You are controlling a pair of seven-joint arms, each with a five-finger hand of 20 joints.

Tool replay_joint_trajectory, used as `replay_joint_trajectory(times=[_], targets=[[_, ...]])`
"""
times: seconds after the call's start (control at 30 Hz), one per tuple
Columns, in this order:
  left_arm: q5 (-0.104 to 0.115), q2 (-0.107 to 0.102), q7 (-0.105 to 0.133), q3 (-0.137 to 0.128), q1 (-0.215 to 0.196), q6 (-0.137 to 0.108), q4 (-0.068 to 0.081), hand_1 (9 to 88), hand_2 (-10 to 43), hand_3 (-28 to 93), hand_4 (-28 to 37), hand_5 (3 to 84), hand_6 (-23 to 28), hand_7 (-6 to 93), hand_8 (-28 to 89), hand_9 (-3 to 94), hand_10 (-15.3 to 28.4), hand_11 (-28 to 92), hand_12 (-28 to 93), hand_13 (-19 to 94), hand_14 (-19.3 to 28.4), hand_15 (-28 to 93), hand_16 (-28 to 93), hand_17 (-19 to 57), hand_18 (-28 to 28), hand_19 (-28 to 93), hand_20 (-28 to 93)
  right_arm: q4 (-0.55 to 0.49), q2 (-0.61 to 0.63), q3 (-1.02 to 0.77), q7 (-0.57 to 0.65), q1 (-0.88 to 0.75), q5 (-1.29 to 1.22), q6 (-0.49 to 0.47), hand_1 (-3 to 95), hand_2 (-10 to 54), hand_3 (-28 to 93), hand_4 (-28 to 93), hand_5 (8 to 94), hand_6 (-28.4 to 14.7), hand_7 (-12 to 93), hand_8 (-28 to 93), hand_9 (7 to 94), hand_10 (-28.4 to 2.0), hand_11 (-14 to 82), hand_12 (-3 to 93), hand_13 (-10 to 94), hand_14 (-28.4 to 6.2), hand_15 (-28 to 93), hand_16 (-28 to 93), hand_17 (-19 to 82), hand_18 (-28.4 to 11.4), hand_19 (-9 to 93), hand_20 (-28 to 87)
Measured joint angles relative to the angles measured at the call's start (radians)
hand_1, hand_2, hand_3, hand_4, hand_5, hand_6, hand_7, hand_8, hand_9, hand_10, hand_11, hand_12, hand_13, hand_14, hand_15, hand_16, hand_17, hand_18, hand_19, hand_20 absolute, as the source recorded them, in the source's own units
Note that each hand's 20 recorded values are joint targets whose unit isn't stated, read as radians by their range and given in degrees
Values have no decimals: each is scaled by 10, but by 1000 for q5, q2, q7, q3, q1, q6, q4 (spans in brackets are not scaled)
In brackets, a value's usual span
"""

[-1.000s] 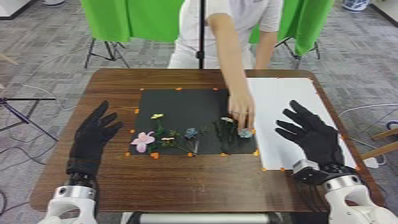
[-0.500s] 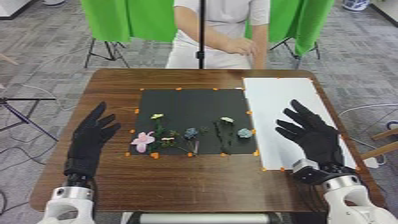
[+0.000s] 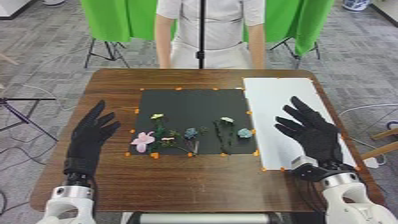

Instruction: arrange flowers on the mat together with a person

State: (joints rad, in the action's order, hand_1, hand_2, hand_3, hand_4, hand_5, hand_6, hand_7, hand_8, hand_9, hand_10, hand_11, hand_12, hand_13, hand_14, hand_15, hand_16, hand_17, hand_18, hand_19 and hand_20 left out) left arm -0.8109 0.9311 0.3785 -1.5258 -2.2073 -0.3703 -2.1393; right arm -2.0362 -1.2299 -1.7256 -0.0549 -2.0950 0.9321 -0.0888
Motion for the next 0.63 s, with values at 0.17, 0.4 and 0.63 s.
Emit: replay_joint_trajectory(times=[0.17,0.4,0.63], targets=[[0,1,0,0,0,0,0,216,27,790,-283,299,27,95,-83,293,153,206,112,201,219,450,-61,-76,228,466,147,1,-1,1,-4,2,0,0,109,81,830,-283,377,48,122,-117,389,-73,46,126,291,-172,198,151,28,-223,356,148],[-1,5,1,-2,0,0,0,216,27,790,-283,299,28,96,-84,293,154,207,112,201,220,449,-61,-76,228,467,147,2,-5,2,-7,3,0,0,110,81,830,-283,378,48,123,-117,390,-73,47,126,291,-173,198,151,29,-222,356,148],[0,8,3,-2,0,0,0,216,27,791,-283,299,29,98,-84,293,154,206,113,201,220,451,-62,-76,229,468,147,3,-8,5,-9,5,0,0,112,80,832,-283,378,48,124,-117,391,-74,47,126,292,-173,199,152,29,-222,356,148]])
